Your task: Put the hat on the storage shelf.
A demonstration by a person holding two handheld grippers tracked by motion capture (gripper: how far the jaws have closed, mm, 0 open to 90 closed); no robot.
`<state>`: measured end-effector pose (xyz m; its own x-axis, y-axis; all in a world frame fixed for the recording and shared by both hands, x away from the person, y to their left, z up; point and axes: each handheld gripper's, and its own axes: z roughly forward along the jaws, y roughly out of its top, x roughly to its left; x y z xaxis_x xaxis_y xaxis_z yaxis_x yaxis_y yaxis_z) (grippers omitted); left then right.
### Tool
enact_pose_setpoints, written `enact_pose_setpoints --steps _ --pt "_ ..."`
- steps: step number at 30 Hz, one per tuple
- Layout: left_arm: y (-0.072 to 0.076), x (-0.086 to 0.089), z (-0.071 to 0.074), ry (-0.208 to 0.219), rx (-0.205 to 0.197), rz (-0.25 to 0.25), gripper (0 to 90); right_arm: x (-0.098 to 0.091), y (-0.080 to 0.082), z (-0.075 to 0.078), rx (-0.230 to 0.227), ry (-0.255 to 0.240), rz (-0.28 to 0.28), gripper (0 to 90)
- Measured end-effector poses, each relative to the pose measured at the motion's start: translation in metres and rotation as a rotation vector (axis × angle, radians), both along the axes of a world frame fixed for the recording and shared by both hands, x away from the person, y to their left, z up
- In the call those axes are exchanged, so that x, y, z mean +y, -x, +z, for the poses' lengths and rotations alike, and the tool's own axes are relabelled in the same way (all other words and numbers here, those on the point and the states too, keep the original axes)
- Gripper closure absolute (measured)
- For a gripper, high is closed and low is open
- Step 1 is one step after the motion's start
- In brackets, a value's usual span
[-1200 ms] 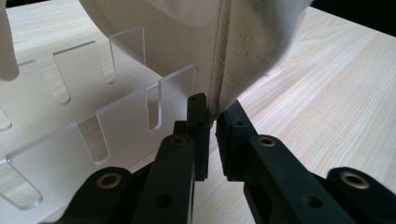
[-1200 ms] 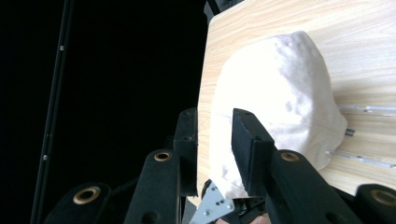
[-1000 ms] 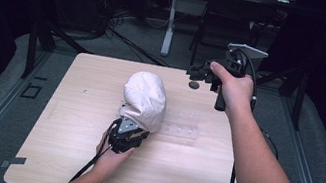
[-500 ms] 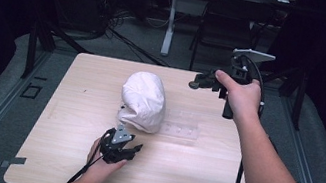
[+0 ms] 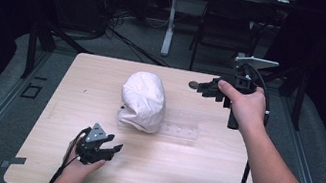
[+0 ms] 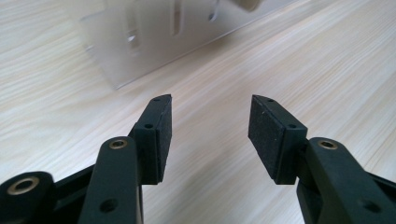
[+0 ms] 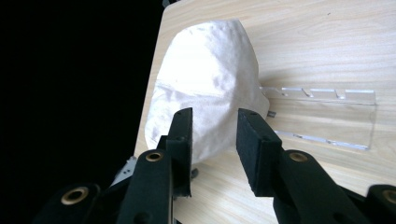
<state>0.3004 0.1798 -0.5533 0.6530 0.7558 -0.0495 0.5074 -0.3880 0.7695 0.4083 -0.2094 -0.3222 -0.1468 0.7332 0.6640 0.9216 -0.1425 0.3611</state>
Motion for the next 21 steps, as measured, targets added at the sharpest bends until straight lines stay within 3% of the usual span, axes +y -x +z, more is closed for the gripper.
enact_pose_setpoints --steps 4,8,21 --pt "-0.001 0.014 -0.004 -0.005 -0.001 0.023 50.2 0.001 0.005 -0.001 -0.012 0.013 0.012 66.4" --pt "-0.007 0.023 -0.008 0.022 0.002 0.062 49.8 0.001 0.010 -0.007 -0.005 0.027 0.026 65.9" --pt "-0.016 0.028 -0.016 0.032 0.017 0.095 49.9 -0.010 0.028 -0.039 0.016 0.068 0.048 64.9"
